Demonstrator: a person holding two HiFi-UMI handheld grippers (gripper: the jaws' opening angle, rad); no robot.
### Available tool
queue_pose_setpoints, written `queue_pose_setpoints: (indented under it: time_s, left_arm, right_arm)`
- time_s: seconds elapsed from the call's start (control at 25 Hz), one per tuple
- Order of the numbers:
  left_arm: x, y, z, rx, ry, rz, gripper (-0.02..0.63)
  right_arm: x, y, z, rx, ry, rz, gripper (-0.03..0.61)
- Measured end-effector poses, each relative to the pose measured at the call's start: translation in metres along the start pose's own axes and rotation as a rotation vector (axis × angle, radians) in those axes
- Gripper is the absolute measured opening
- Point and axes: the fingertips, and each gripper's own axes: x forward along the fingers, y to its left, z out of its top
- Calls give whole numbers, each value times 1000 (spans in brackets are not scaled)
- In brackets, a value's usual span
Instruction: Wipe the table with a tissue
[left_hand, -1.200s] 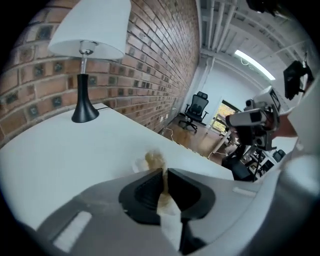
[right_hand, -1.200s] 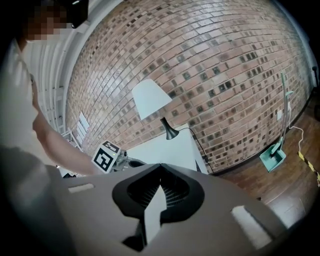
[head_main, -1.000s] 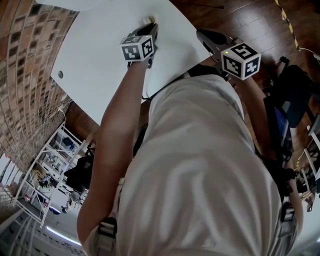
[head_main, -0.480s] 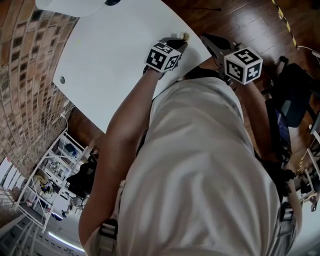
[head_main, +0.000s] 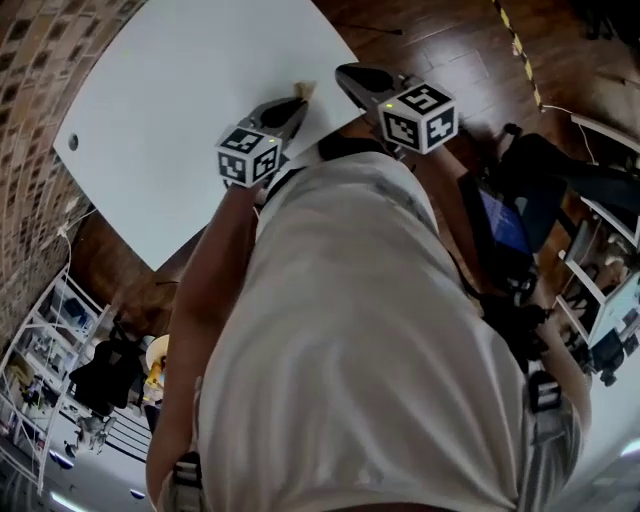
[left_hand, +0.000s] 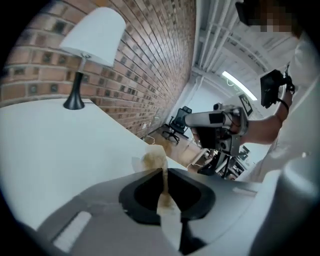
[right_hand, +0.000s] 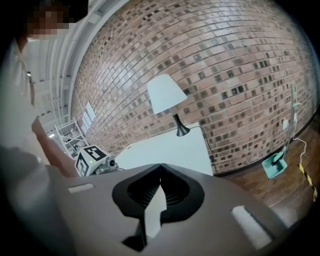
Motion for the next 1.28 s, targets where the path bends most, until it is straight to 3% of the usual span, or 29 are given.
queue_pose_setpoints:
  time_s: [0.4,0.72,0.84,1.04,1.28]
  left_arm:
    - [-134,-4,-54,-112,-312,326,38]
    - [-203,-5,-87,-188,-464,538,40]
    - [-229,-12,-100,-206,-516,579,40]
    - [-254,-26,-102,-211,-575,623,40]
    - [-288,-41,-109,-200,-630,670,40]
  right_arm:
    - [22,111,-25,-175,111,241,8]
    - [34,156,-50,-233,143,355,8]
    - [38,181,-58,-244,144,385,8]
    - [35,218,-51,-180,105,444,8]
    - [30,268,-66,-271,114,516,8]
